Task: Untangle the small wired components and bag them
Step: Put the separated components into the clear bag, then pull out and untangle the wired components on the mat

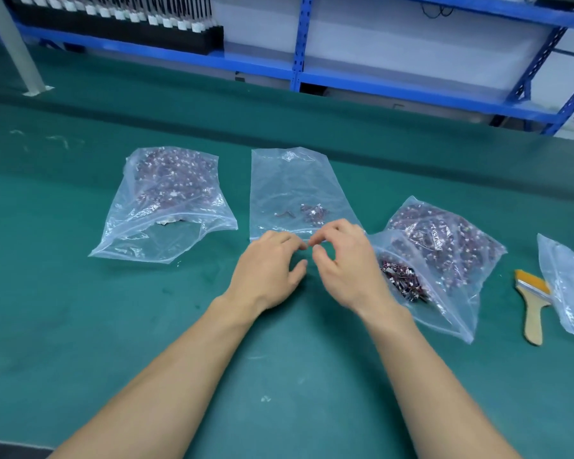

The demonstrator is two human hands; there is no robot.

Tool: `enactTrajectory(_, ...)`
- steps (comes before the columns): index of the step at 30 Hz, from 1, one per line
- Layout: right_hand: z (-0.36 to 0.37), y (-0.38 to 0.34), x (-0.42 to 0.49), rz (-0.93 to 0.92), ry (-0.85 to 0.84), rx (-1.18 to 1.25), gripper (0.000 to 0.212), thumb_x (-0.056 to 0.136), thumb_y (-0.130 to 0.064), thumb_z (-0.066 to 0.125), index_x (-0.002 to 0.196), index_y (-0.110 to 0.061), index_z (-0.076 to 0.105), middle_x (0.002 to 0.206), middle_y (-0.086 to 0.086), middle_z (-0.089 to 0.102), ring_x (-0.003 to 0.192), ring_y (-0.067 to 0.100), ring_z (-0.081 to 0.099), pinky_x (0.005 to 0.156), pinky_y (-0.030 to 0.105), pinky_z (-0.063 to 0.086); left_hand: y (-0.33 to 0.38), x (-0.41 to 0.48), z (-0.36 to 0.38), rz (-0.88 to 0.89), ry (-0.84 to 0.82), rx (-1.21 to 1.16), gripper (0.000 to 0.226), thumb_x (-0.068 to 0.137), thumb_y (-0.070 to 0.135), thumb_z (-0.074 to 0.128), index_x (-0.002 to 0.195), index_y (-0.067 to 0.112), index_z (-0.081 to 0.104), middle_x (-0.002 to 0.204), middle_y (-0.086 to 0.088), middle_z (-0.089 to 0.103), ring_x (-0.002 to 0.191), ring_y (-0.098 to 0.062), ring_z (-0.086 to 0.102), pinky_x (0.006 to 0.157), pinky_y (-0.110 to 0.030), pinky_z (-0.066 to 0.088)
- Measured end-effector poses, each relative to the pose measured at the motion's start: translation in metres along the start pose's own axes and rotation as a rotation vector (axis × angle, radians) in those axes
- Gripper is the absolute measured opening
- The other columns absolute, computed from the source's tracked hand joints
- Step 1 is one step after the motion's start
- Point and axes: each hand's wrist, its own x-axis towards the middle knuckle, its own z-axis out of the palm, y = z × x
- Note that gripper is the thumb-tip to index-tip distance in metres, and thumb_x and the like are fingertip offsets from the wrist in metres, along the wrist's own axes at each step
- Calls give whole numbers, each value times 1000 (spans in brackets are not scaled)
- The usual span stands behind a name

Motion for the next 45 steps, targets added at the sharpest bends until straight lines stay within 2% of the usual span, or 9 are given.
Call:
enactTrajectory(6, 28, 25, 15, 134, -141, -256, 39, 88, -14, 57, 125, -3, 63, 151, 13, 43, 141, 31, 23, 118, 32, 19, -7, 2, 1, -39, -32, 81, 47, 95, 43, 54, 138, 22, 56, 140, 10, 55, 132, -15, 42, 109, -30, 32)
enactTrajectory(10, 32, 30, 15, 141, -140, -287, 53, 89, -17, 56, 140, -5, 52, 154, 7, 42, 130, 29, 28, 115, 34, 27, -7, 3, 3, -40, -63, 79, 50, 97, 43, 52, 142, 22, 52, 148, 9, 49, 137, -14, 38, 113, -31, 31)
enactTrajectory(17, 31, 31, 14, 28, 31, -183, 71, 77, 11, 44, 146, -3, 46, 155, 1, 43, 113, 30, 36, 105, 37, 39, 5, 21, 11, -16, -78, 10, 51, 106, 29, 37, 153, 12, 35, 163, -1, 29, 149, -17, 24, 120, -27, 17)
enactTrajectory(20, 34, 30, 12, -2, 67, -124, 73, 75, 5, 32, 146, -3, 47, 155, 2, 43, 111, 30, 39, 104, 37, 40, 13, 41, 18, 25, -96, 83, 51, 106, 23, 30, 155, 8, 29, 161, -7, 31, 150, -19, 21, 123, -30, 14)
enactTrajectory(25, 37, 31, 11, 3, 108, -57, 73, 76, 2, 29, 146, -7, 49, 154, 1, 45, 110, 27, 40, 106, 36, 38, 24, 77, 24, -239, -260, 198, 59, 105, 37, 26, 160, 20, 14, 167, -10, 9, 154, -32, 0, 123, -49, 4)
enactTrajectory(29, 37, 34, 11, 0, 85, -69, 79, 69, 9, 31, 145, -3, 49, 152, 4, 48, 111, 31, 40, 107, 39, 39, 23, 94, 23, -233, -349, 285, 54, 99, 45, 33, 151, 31, 35, 161, -3, 26, 145, -32, 23, 117, -49, 20)
enactTrajectory(33, 37, 36, 12, 11, 93, -87, 76, 72, 16, 39, 144, -2, 50, 151, 2, 49, 112, 31, 38, 105, 38, 39, 16, 87, 28, -153, -239, 228, 34, 101, 36, 37, 120, 26, 63, 133, 0, 50, 123, -25, 42, 101, -38, 40)
enactTrajectory(39, 37, 37, 13, 83, 45, -138, 77, 74, 12, 43, 147, -11, 47, 156, -3, 42, 148, 27, 25, 108, 36, 21, 16, 73, 26, -49, -190, 287, 31, 101, 21, 44, 130, 17, 57, 127, -3, 61, 113, -26, 58, 81, -36, 47)
enactTrajectory(45, 38, 40, 13, 152, -72, -201, 84, 77, 5, 45, 155, -22, 31, 165, -11, 23, 142, 16, 35, 99, 34, 23, 25, 54, 21, -33, -95, 457, 18, 99, 11, 46, 110, 16, 59, 111, -2, 57, 103, -22, 54, 60, -33, 36)
